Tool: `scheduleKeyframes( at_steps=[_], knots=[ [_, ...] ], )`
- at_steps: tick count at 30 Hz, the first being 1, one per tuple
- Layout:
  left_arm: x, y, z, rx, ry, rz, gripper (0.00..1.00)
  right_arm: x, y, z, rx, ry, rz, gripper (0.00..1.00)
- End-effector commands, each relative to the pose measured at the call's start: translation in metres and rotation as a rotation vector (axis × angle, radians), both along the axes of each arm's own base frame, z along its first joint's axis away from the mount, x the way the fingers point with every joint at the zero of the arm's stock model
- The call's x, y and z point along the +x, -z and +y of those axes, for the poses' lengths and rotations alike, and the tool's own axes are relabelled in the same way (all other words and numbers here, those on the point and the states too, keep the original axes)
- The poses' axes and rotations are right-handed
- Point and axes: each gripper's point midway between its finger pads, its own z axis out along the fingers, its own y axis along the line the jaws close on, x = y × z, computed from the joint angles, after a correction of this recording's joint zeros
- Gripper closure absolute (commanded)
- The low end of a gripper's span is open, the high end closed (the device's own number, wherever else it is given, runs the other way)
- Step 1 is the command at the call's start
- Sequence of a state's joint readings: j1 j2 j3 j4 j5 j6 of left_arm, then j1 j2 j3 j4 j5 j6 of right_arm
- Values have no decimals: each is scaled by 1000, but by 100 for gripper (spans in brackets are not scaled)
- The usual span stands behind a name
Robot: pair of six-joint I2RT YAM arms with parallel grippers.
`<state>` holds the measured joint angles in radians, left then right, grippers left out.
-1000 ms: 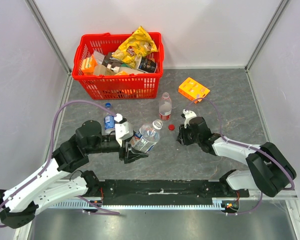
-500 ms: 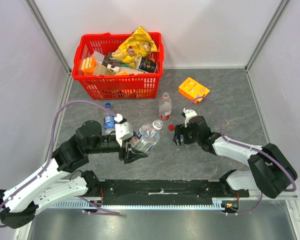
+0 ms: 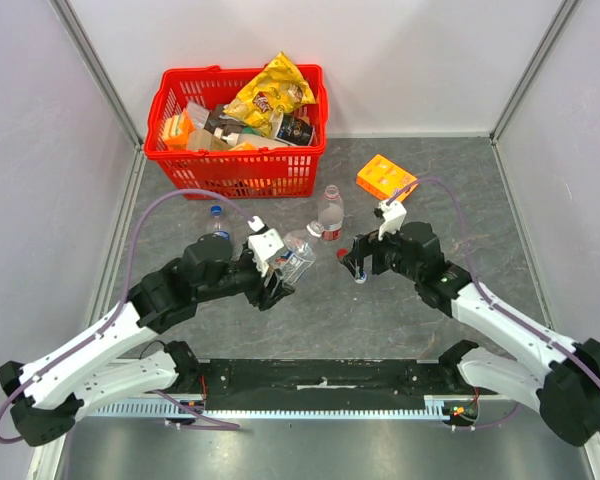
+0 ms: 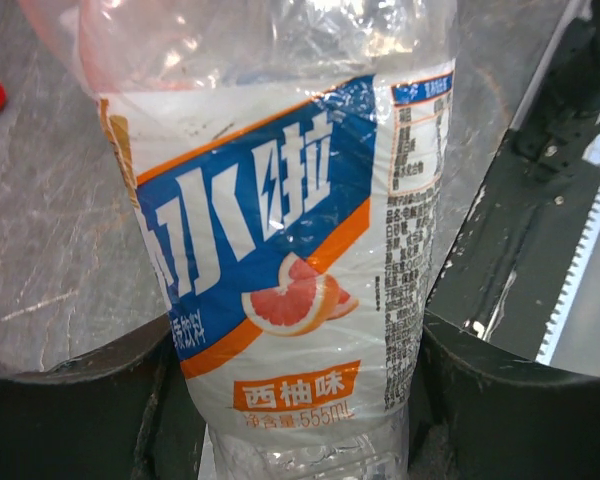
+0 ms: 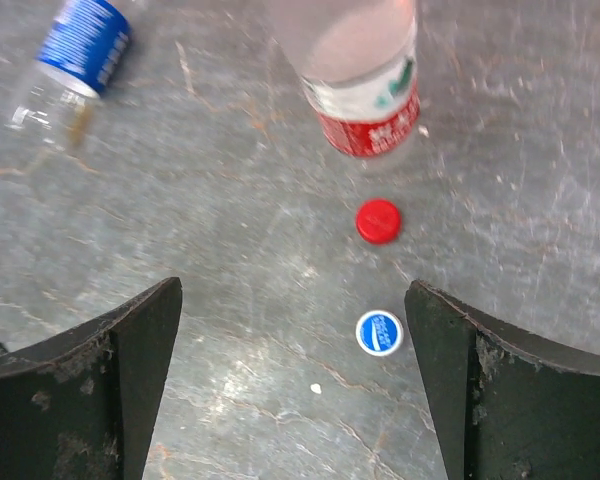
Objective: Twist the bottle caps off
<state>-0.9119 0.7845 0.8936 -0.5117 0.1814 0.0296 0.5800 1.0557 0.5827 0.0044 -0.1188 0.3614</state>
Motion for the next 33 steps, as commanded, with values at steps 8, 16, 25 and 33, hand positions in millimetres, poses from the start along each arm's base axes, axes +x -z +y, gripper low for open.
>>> scheduleKeyframes(
  at_steps=[8, 16, 25, 33],
  knots=[
    [10, 6, 0, 33, -39, 9, 83, -53, -130, 38, 306, -356, -286, 2],
    [-24, -9, -12, -78, 179, -35, 79, -117, -200, 53, 572, -667, -386, 2],
    [-61, -23, -18, -160, 390, -56, 78, -150, -251, 53, 827, -848, -454, 2],
    [-71, -25, -21, -181, 454, -53, 77, -161, -264, 57, 948, -896, -440, 2]
  ],
)
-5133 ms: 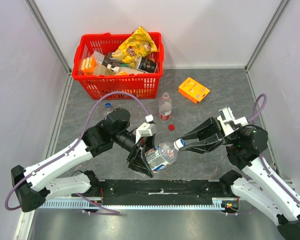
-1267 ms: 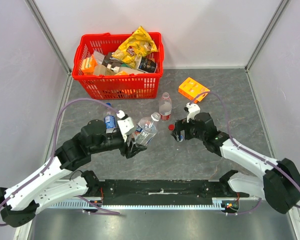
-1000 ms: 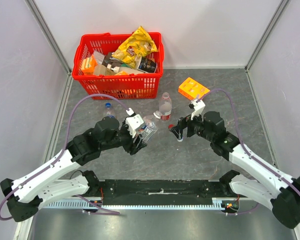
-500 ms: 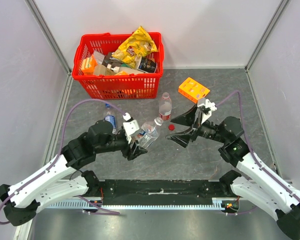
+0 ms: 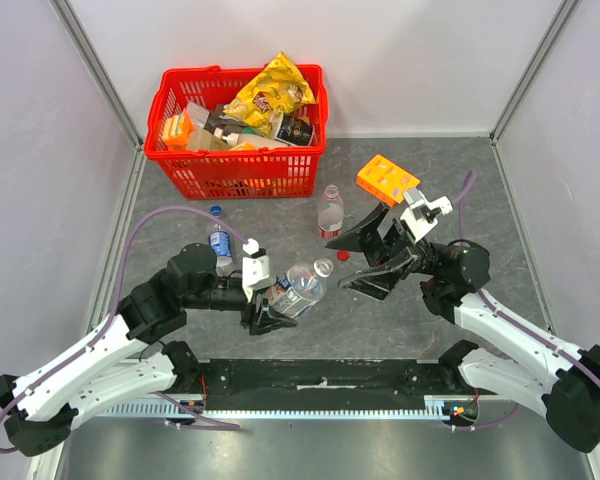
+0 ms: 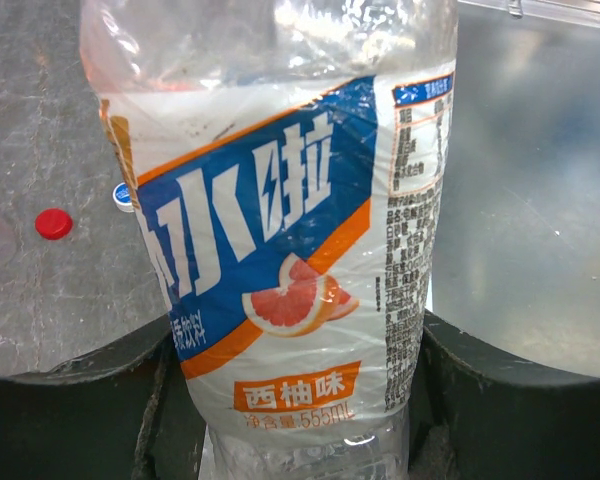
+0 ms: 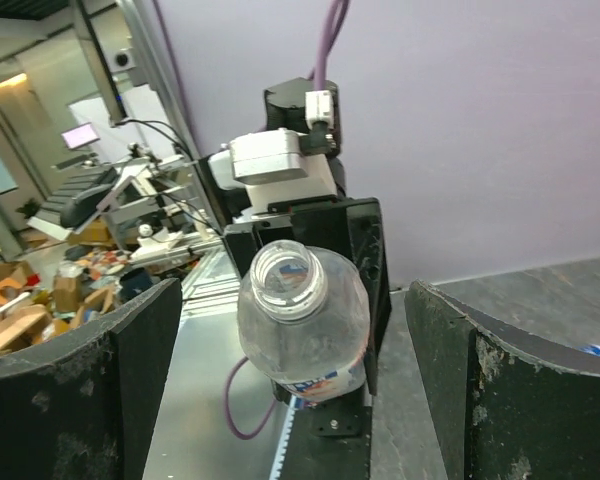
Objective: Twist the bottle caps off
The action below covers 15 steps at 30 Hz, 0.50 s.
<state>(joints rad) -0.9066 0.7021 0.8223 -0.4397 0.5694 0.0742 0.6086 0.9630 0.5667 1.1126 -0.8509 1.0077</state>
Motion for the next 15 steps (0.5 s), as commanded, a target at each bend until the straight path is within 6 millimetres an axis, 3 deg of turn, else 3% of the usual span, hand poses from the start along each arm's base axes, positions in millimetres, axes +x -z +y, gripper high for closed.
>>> scheduleKeyframes(
  at_steps=[1, 15],
  knots=[
    [-6, -13, -5, -57, 76, -64, 77, -21, -22, -5, 97, -72, -54, 2],
    [-8, -10, -7, -49, 87, -52, 77, -22, -13, 17, 64, -81, -5, 11]
  ],
)
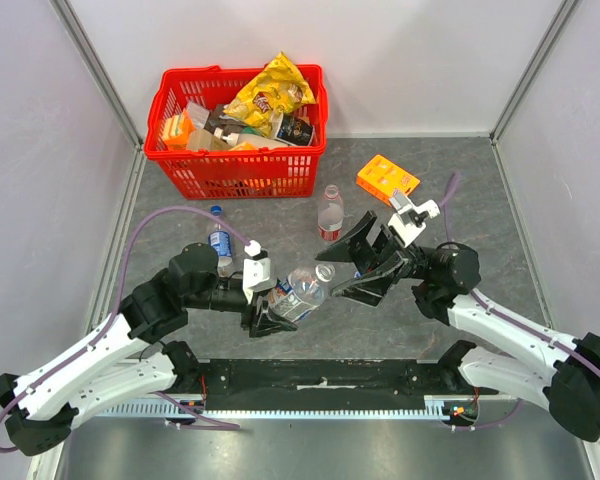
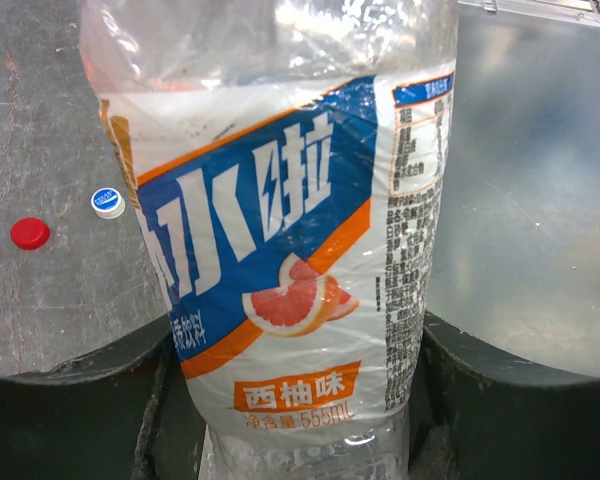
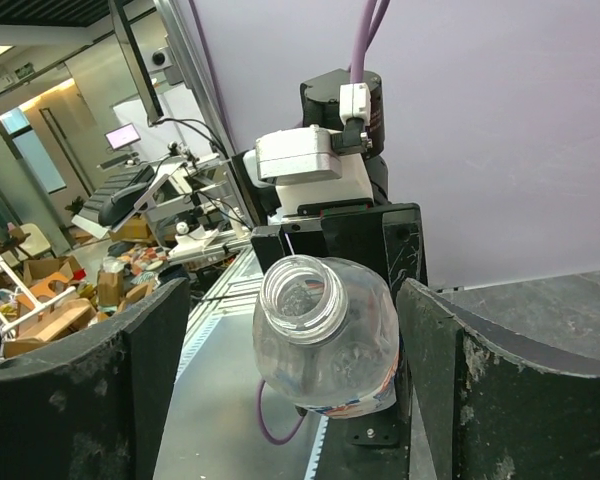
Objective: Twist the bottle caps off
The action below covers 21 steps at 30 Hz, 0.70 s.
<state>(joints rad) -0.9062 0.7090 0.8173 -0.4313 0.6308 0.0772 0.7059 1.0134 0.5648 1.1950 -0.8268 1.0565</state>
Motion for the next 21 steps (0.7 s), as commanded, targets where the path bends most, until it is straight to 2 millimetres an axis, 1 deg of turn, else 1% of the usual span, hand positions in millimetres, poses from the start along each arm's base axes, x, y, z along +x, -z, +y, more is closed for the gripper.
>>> scheduleKeyframes(
  at_steps=[1, 3, 8, 11, 17, 18, 21],
  knots=[
    [2, -9, -4, -39, 27, -62, 77, -1, -11, 5, 34, 21, -32, 12],
    [2, -9, -4, -37, 28, -59, 77, 0, -10, 8, 30, 21, -29, 14],
    [2, -7, -5, -32, 29, -51, 77, 0, -10, 14, 18, 15, -18, 28],
    [1, -6, -5, -28, 32, -48, 77, 4, -6, 20, -2, 19, 10, 37],
    [0, -4, -6, -21, 43, -39, 77, 4, -13, 17, 27, 35, 28, 43],
    [0, -4, -6, -20, 41, -38, 77, 5, -13, 17, 24, 40, 29, 48],
    [0, -4, -6, -18, 41, -37, 77, 6, -12, 18, 18, 40, 33, 67]
  ],
)
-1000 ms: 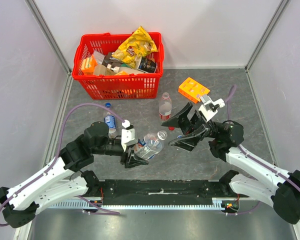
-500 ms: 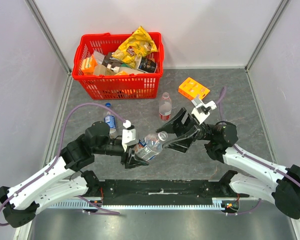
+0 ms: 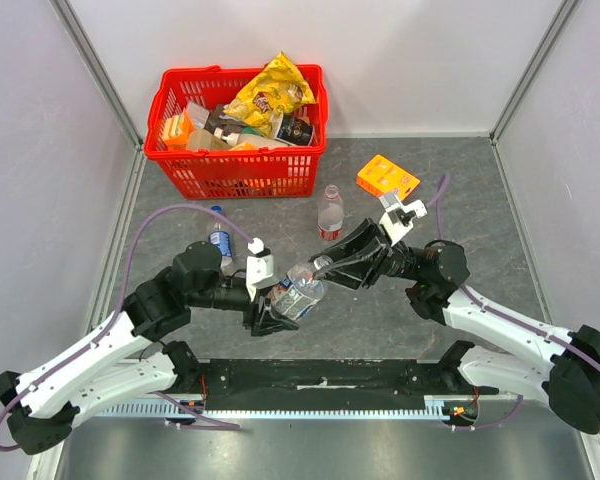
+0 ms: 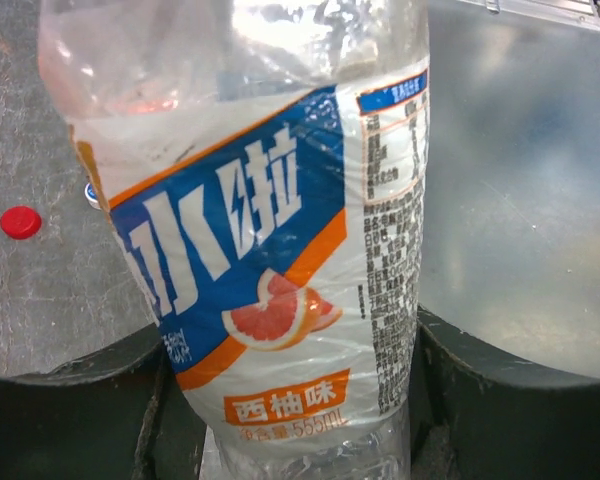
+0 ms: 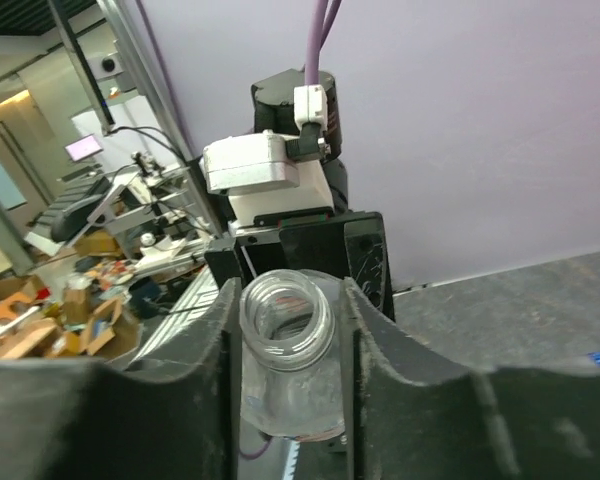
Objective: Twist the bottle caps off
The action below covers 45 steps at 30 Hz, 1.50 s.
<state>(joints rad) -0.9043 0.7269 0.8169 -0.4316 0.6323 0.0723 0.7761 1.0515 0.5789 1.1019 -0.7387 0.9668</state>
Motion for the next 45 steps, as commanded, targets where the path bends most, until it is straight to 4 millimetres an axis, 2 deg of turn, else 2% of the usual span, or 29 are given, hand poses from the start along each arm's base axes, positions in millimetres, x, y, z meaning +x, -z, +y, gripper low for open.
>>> scheduleKeyframes(
  at_steps=[1, 2, 3, 4, 10, 13, 16, 21, 26, 29, 35, 40, 45],
  knots=[
    [-2, -7, -4, -31, 45, -51, 77, -3, -24, -3, 46, 6, -12, 75],
    [-2, -7, -4, -31, 44, -50, 77, -1, -21, -2, 34, 15, -2, 83],
    [-2, -6, -4, -30, 44, -47, 77, 2, -19, -1, 26, 29, 4, 96],
    [-2, -6, -4, -29, 44, -48, 77, 3, -18, -1, 21, 41, 6, 100],
    [0, -2, -5, -9, 35, -33, 69, 12, -14, -4, -6, 115, 12, 100],
    [2, 1, -6, 5, 30, -20, 56, 15, -11, -4, -21, 136, 11, 100],
    [4, 3, -7, 16, 24, -13, 34, 19, -8, -6, -35, 168, 7, 100],
    [8, 7, -9, 33, 7, 4, 19, 30, 3, -8, -93, 252, -4, 100],
    [19, 10, -8, 49, -62, 2, 11, 51, 22, -12, -243, 384, -30, 100],
    [28, 9, -5, 51, -119, -16, 9, 56, 31, -15, -299, 417, -47, 100],
    [47, 8, 4, 55, -248, -52, 7, 64, 43, -23, -378, 480, -77, 100],
    [54, 10, 8, 60, -299, -64, 7, 75, 50, -32, -442, 559, -88, 100],
    [56, 13, 8, 73, -304, -55, 7, 94, 55, -50, -503, 701, -74, 100]
  ],
)
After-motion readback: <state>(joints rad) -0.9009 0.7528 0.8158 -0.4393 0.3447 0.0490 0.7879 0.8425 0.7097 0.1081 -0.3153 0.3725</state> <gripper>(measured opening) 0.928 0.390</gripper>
